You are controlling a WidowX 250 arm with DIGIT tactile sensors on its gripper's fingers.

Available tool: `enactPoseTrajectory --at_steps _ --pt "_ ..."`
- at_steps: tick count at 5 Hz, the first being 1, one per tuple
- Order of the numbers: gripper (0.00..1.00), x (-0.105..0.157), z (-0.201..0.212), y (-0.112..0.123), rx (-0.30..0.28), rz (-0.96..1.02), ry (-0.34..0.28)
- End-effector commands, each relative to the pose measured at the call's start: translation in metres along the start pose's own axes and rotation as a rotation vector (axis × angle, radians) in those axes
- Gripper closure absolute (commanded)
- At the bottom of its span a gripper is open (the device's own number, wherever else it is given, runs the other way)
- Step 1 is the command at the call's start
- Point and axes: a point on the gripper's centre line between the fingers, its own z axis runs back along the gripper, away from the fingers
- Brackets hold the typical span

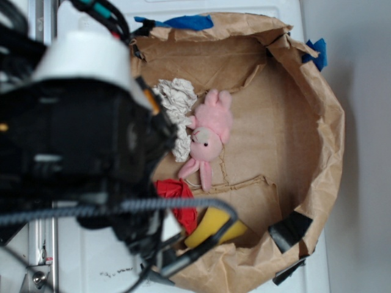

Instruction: Grab the white paper.

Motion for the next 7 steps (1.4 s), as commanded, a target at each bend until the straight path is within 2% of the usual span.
enactPoseTrajectory --at_steps 1,3,4,7 --pt "0.00 0.025 -0.022 0.014 0.062 0.449 -0.010" --pt "0.00 0.036 -0.066 0.041 0.205 0.558 -0.005" --pt "0.00 0.040 -0.080 0.051 0.248 0.577 -0.007" --pt "0.00 0.042 -0.087 0.054 0.261 0.574 0.002"
